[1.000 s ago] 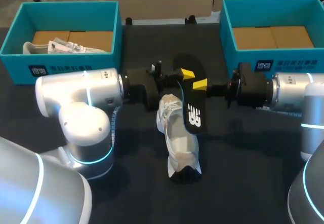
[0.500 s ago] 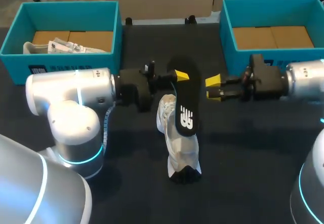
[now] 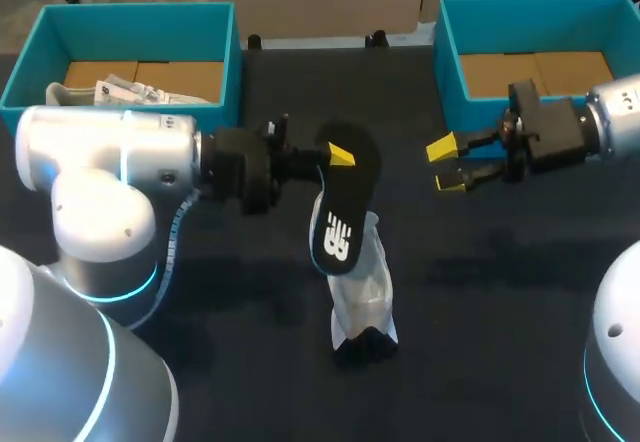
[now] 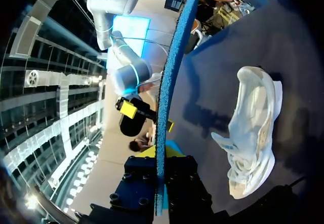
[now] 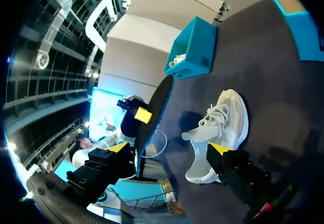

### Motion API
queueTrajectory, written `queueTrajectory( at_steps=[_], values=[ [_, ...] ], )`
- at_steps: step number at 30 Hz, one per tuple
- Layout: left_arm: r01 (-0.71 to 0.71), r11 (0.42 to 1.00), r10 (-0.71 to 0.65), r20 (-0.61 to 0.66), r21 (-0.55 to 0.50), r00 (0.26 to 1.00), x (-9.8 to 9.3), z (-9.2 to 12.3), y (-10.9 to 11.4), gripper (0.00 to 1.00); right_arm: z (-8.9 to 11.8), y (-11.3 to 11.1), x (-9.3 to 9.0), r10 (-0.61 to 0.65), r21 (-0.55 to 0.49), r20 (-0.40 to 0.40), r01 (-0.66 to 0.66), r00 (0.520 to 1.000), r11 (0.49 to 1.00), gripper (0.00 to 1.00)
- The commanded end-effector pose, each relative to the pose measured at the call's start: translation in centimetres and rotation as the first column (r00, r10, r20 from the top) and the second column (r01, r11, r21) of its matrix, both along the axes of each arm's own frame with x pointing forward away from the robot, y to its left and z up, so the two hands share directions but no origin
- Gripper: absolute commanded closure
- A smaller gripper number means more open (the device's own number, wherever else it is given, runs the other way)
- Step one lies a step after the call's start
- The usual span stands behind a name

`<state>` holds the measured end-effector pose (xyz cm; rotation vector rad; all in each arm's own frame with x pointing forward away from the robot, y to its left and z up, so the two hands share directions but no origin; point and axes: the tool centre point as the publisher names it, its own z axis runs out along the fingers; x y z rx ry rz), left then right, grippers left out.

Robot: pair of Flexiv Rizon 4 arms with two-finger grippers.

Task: Take the shoe out of the shoebox, open the shoe tongue, remove and reinsert the insole, then place the shoe into the shoebox

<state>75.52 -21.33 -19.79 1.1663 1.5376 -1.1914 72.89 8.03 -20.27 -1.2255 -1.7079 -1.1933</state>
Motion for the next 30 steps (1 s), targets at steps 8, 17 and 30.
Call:
queueTrajectory(
  at_steps=[8, 17, 30],
  values=[
    [0.165, 0.985, -0.143, -0.317, 0.043, 0.937, -1.6, 1.0, -0.1, 1.0, -0.1, -2.2, -1.6, 0.256, -0.437, 0.168, -0.161, 0.952, 0.885, 0.0],
    [0.165, 0.985, -0.143, -0.317, 0.043, 0.937, -1.6, 1.0, -0.1, 1.0, -0.1, -2.2, -1.6, 0.256, -0.437, 0.168, -0.161, 0.952, 0.885, 0.0],
    [0.232, 0.972, -0.183, -0.49, 0.041, 0.852, -6.6, 1.3, 0.1, 1.0, -1.2, -3.6, -2.5, 0.665, -0.687, 0.314, -0.321, 0.678, 0.652, 0.0]
  ],
)
